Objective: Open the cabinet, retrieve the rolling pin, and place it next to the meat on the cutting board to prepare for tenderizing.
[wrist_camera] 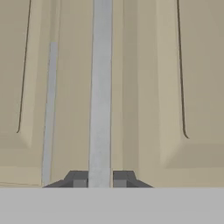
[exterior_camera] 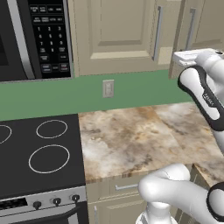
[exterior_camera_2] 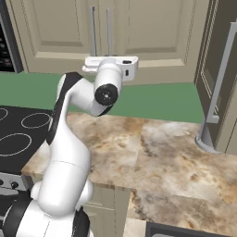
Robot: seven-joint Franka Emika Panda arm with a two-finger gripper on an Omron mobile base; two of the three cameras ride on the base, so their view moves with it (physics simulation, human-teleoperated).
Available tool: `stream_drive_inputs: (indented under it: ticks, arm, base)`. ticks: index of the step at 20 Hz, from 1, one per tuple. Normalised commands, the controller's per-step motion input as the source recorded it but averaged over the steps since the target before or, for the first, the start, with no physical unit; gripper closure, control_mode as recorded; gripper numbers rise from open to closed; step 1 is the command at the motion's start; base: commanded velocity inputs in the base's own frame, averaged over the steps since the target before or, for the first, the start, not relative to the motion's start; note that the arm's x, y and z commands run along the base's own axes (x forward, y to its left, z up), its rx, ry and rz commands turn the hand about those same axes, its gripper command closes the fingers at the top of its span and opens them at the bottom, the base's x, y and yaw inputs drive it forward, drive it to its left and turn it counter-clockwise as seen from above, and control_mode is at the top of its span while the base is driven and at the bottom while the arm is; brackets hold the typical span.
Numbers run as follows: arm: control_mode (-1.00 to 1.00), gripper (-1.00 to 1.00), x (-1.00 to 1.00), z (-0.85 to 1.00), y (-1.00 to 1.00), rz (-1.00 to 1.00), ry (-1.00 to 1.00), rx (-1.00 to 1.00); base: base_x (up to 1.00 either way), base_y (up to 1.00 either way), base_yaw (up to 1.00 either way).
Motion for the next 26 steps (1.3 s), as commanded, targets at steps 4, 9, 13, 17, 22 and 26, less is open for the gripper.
stream_drive_inputs:
  ticks: [4, 9, 13, 17, 22, 26]
  arm:
    - [-1.0, 1.0, -0.55, -0.08, -0.4, 0.06, 0.01, 0.0]
    - [-1.0, 1.0, -0.55, -0.05, -0.46, 0.06, 0.01, 0.0]
    - [-1.0, 1.0, -0.53, 0.0, -0.61, 0.06, 0.01, 0.0]
    - [-1.0, 1.0, -0.46, 0.0, -0.63, 0.06, 0.02, 0.0]
    - [-1.0, 1.0, -0.34, -0.04, -0.56, 0.04, 0.03, 0.0]
    - [-1.0, -1.0, -0.13, -0.08, -0.17, 0.0, 0.02, 0.0]
  base:
    - [0.0, 0.0, 0.0]
    - [0.0, 0.0, 0.0]
    - [0.0, 0.0, 0.0]
    - [0.0, 0.0, 0.0]
    - [0.0, 0.0, 0.0]
    - [0.0, 0.0, 0.0]
